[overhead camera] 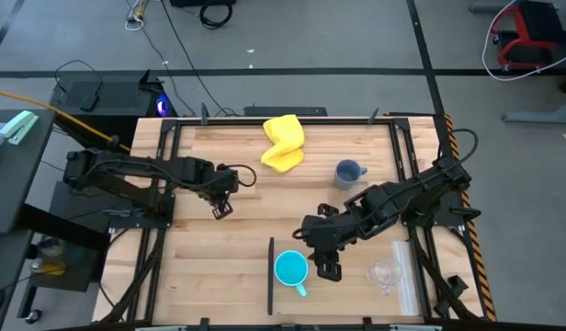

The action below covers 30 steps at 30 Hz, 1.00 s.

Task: Stack small to large cups/mugs on shelf
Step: Put the blue mug on the shelf

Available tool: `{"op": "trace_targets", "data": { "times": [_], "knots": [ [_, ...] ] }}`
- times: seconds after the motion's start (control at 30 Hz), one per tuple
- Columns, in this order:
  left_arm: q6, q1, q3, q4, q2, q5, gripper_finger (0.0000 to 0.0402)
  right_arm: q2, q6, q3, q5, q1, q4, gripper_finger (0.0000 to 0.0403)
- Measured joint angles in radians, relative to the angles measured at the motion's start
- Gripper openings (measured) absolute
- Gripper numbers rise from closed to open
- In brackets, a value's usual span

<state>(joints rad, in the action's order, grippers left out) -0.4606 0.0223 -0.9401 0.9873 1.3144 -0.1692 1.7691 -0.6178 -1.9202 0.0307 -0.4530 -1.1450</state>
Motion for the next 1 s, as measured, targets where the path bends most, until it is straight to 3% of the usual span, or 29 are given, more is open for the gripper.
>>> {"op": "trace_targets", "data": {
  "times": [0.33, 1.0],
  "knots": [
    [0.019, 0.000, 0.000, -0.054, 0.000, 0.003, 0.0023, 0.068, 0.045, 0.000, -0.017, 0.020, 0.012, 0.0160],
    [0.027, 0.000, 0.000, -0.087, 0.000, 0.007, 0.0024, 0.069, 0.043, 0.000, -0.013, 0.066, 0.012, 0.0143]
  ]
}}
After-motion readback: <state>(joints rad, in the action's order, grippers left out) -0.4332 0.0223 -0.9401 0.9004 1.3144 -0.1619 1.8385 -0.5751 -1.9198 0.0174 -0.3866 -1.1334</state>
